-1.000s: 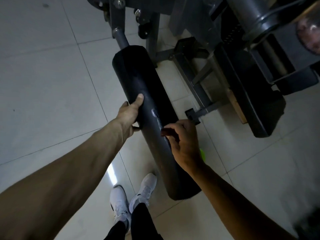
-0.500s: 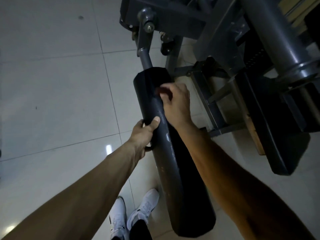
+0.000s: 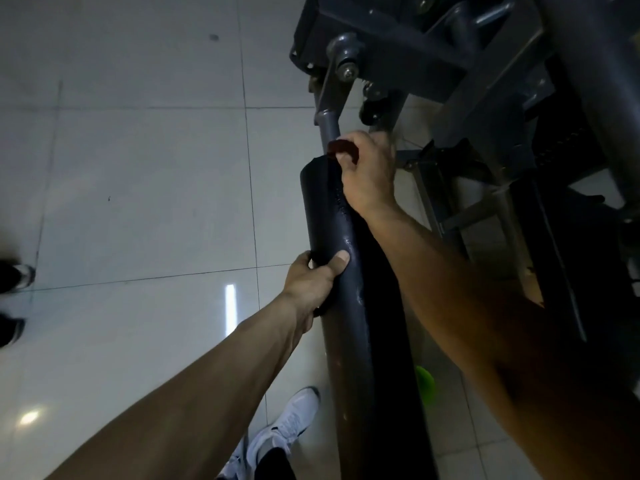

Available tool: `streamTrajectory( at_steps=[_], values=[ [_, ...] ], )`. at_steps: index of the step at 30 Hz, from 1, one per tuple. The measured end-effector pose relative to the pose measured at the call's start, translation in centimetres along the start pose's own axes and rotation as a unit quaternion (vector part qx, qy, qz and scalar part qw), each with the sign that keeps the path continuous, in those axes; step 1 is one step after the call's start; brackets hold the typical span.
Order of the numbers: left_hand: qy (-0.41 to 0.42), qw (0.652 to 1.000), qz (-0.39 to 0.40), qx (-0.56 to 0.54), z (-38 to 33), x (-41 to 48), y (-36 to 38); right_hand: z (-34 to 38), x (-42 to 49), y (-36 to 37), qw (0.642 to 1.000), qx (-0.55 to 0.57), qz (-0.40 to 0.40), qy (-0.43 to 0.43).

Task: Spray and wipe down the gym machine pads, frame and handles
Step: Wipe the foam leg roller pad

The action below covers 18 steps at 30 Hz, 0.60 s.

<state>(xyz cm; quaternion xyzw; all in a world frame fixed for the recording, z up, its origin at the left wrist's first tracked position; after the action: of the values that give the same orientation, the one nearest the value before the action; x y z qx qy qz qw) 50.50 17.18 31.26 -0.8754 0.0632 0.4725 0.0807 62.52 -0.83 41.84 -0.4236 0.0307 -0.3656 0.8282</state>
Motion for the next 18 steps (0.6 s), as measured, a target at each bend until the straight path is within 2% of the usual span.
streamTrajectory(
  at_steps=[2,6,14,18],
  values=[
    [-0.003,1.000,-0.004,-0.007,-0.1,-0.3,0.0,-0.1,-1.6,-0.4,0.999,-0.014,0.019,-0.026],
    [0.008,1.000,-0.016,-0.001,-0.4,-0.3,0.1,-0.9,-7.3,-2.0,0.987,-0.054,0.073,-0.136],
    [0.024,0.999,-0.032,0.014,-0.8,-0.3,0.3,1.8,0.9,2.0,0.988,-0.087,0.028,-0.121],
    [0.023,0.999,-0.037,0.011,-0.7,-0.1,0.1,1.3,-1.9,0.9,0.983,-0.104,0.062,-0.140]
  ],
)
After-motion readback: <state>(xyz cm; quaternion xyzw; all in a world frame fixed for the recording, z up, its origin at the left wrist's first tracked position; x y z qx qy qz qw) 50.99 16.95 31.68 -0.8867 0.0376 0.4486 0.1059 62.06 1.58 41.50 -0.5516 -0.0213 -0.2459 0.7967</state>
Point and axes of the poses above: each hand's wrist, its own x-axis towards the middle knuckle, its own y-axis out of the palm, z = x × y, the point moved 10 cm from there along x, towards the middle knuckle, and after that the axes turned 14 degrees about -z, right-handed, at the moved point
